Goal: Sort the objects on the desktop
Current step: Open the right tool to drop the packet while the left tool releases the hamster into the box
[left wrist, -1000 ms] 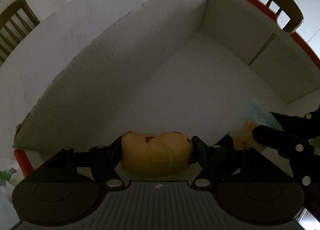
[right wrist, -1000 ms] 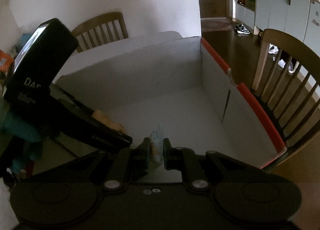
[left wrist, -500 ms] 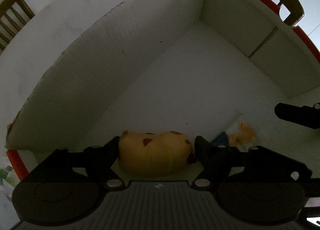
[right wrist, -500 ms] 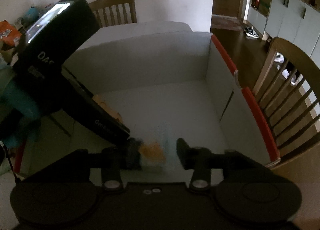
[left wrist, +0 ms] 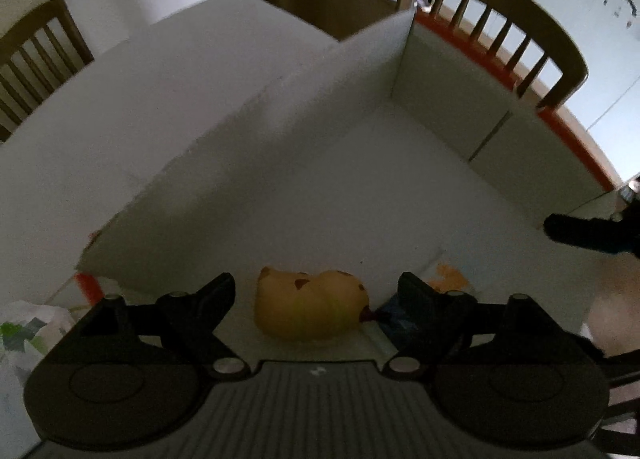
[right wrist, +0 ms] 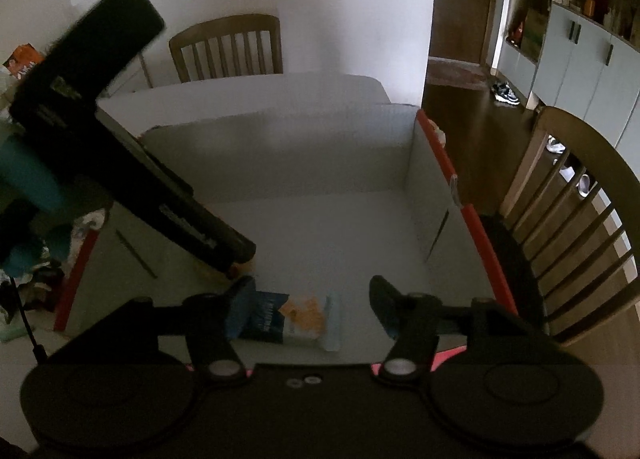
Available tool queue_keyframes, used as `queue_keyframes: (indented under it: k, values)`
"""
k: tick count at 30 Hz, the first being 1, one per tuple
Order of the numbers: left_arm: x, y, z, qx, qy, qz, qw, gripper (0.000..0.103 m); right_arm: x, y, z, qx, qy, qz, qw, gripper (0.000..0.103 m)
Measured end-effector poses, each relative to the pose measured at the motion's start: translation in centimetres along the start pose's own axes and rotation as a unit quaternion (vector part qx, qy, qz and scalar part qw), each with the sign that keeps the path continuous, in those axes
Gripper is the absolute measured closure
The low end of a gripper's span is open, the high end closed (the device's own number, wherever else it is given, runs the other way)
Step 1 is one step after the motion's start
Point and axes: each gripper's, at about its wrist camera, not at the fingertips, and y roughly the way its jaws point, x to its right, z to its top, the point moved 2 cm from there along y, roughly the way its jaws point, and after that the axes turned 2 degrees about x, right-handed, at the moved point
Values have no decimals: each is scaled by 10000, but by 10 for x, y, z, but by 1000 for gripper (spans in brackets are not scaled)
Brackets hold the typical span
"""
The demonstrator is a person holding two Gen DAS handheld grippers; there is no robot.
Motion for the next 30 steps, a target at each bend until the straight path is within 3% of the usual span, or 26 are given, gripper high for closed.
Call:
queue_keyframes:
  k: [18,30]
  values:
    - [-5,-92,-39,1114,-380,-144,9929,15,-27,-45,-4,363,-175,223,9989,39]
    - [-24,-147,-95,1687,-493,-316,9839,15,-74,-72,-7,634,-181,211,9976,38]
